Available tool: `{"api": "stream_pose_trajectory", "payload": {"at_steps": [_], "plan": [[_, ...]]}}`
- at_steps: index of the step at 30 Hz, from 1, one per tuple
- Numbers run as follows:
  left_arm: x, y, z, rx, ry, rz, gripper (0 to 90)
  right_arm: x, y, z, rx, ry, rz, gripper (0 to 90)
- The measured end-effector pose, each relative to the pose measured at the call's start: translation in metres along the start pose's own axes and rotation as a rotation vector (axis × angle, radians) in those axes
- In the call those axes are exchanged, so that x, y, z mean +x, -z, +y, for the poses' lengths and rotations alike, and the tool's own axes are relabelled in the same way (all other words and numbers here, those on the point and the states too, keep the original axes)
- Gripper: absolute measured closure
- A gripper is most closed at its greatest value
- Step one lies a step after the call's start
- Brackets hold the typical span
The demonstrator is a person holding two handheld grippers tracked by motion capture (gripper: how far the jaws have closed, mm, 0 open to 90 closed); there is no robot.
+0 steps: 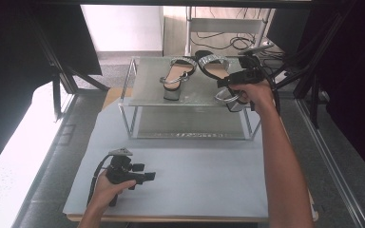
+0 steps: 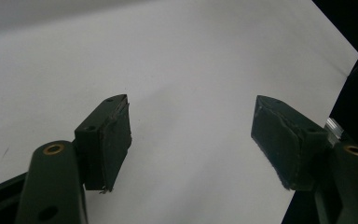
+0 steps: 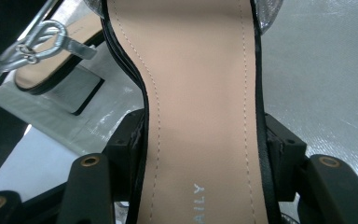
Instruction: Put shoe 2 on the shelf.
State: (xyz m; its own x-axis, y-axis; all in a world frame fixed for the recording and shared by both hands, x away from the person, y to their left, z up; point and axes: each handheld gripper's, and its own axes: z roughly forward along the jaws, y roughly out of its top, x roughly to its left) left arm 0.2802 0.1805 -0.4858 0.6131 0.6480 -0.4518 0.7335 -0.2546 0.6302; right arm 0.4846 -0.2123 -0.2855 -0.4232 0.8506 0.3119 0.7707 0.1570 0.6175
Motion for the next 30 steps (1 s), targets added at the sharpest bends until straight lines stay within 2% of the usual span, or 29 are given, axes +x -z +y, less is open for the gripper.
{"api": "stream_pose_trajectory", "payload": {"at_steps": [9,14,17,20,23,30], "plan": [[0.0,0.001,0.001,-0.004,0.0,0.003,28.8,-0.006,-0.022,0.012,0.009,-0.022,-0.014,41.7],[-0.001,-0.003,0.0,0.015,-0.002,0.009,28.7,-0.006,-0.03,0.022,0.005,-0.047,-0.025,41.7],[-0.002,-0.003,0.0,0.015,-0.001,0.002,28.7,-0.004,-0.038,0.028,0.028,-0.045,-0.072,41.6],[-0.002,-0.001,0.001,0.006,-0.001,0.003,28.7,-0.007,-0.044,0.031,0.039,-0.077,-0.097,41.5],[-0.001,0.0,0.0,0.009,0.002,0.011,28.7,-0.011,-0.05,0.035,0.065,-0.115,-0.151,41.1],[-0.003,-0.003,0.0,0.021,-0.005,0.012,28.7,-0.01,-0.059,0.042,0.123,-0.119,-0.227,40.1]]}}
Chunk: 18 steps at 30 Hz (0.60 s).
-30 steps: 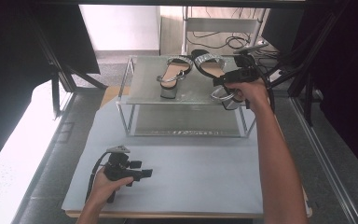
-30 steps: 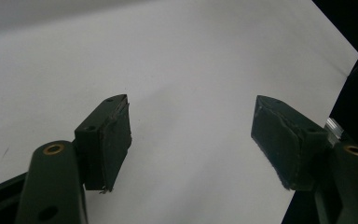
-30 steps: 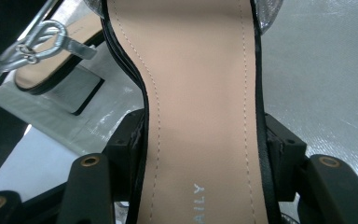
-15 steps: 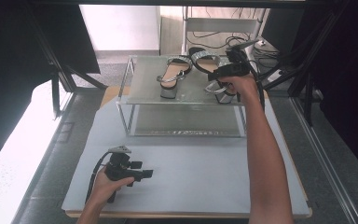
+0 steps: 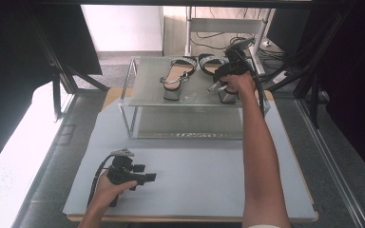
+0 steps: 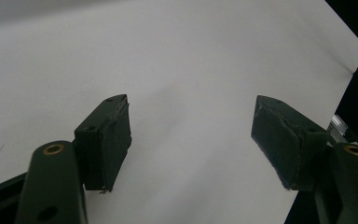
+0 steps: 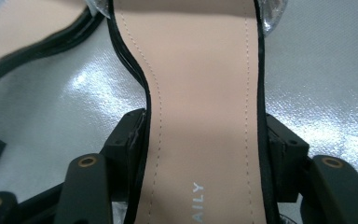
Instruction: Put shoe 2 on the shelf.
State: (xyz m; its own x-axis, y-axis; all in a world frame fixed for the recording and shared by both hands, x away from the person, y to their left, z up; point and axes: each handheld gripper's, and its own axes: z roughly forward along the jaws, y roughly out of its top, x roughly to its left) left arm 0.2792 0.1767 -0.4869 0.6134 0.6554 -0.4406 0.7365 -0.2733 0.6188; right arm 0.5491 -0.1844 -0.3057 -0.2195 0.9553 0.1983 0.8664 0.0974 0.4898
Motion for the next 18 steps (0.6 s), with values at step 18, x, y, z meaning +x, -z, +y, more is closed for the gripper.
{"api": "stream_pose_trajectory", "payload": {"at_steps": [18], "plan": [[-0.001,0.0,0.0,-0.009,0.005,0.014,28.7,0.018,0.036,-0.001,-0.251,0.11,0.05,29.4]]}}
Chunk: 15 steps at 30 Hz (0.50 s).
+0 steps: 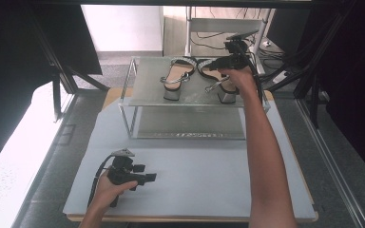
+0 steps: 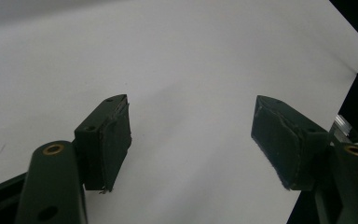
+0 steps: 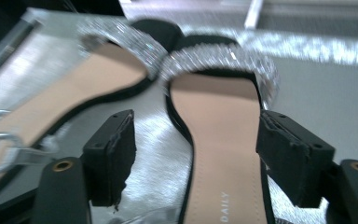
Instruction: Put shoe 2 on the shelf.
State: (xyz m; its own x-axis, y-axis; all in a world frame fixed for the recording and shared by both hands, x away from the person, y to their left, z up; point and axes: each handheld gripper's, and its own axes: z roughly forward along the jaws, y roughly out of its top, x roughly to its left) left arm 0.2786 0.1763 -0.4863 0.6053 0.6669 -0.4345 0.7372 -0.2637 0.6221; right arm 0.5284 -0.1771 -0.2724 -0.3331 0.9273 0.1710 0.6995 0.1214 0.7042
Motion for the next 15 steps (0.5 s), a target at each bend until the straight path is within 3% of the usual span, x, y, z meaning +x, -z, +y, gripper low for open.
{"api": "stream_pose_trajectory", "payload": {"at_steps": [2,5,9,13,15], "plan": [[0.0,0.001,0.0,-0.013,0.002,0.004,28.8,0.002,0.01,-0.001,-0.053,0.016,0.032,33.4],[-0.001,0.004,0.001,-0.038,0.007,0.03,29.8,0.002,0.028,-0.006,-0.112,0.025,0.127,44.3],[-0.004,0.015,0.004,-0.105,-0.004,0.025,37.9,-0.002,0.053,-0.024,-0.145,0.068,0.136,54.2],[-0.01,0.027,0.009,-0.167,-0.005,0.037,52.6,-0.015,0.077,-0.052,-0.158,0.097,0.113,62.6],[-0.014,0.033,0.014,-0.189,-0.005,0.024,60.0,-0.024,0.086,-0.068,-0.15,0.132,0.094,68.7]]}}
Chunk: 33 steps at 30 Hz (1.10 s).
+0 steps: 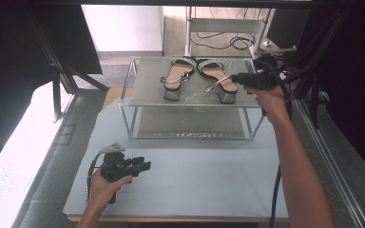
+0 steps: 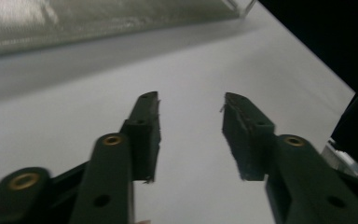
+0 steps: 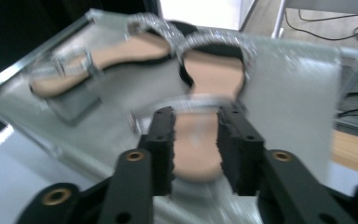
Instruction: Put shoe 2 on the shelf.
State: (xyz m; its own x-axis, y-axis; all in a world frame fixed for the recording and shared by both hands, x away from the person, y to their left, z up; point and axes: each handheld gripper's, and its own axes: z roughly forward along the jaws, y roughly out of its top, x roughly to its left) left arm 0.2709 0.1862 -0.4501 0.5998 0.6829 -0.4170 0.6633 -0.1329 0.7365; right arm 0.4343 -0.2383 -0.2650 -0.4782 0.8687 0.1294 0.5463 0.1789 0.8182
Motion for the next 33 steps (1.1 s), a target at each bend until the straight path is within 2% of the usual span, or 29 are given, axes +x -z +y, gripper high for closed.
{"api": "stream_pose_trajectory", "payload": {"at_steps": [2,5,8,9,12,15,18,23,26,30,33], "plan": [[-0.004,0.003,0.009,-0.011,-0.01,-0.002,66.1,-0.007,0.009,-0.015,0.009,0.018,-0.007,74.0],[-0.009,0.004,0.026,-0.013,-0.02,-0.007,75.1,-0.021,0.019,-0.032,0.02,0.007,-0.017,78.7],[-0.012,0.007,0.046,-0.034,-0.02,-0.004,84.1,-0.032,0.022,-0.044,0.028,-0.021,-0.008,81.4],[-0.013,0.008,0.053,-0.048,-0.018,0.001,86.3,-0.035,0.021,-0.048,0.028,-0.023,-0.013,82.1],[-0.012,0.009,0.078,-0.042,-0.022,0.017,88.2,-0.038,0.019,-0.055,0.042,-0.01,-0.019,84.1],[-0.01,0.006,0.106,-0.041,-0.019,0.045,88.6,-0.038,0.012,-0.058,0.05,0.003,-0.025,85.5],[-0.009,0.0,0.135,-0.045,-0.025,0.092,89.3,-0.034,0.001,-0.059,0.056,0.015,-0.028,86.5],[0.002,-0.026,0.174,-0.021,-0.003,0.16,89.5,-0.024,-0.017,-0.059,0.063,0.039,-0.029,87.0],[0.009,-0.04,0.189,0.008,0.007,0.205,89.3,-0.019,-0.025,-0.06,0.071,0.056,-0.036,86.8],[0.017,-0.056,0.201,0.03,0.021,0.224,89.3,-0.018,-0.031,-0.06,0.071,0.067,-0.065,86.8],[0.021,-0.064,0.205,0.035,0.033,0.221,89.2,-0.02,-0.034,-0.06,0.074,0.052,-0.064,86.8]]}}
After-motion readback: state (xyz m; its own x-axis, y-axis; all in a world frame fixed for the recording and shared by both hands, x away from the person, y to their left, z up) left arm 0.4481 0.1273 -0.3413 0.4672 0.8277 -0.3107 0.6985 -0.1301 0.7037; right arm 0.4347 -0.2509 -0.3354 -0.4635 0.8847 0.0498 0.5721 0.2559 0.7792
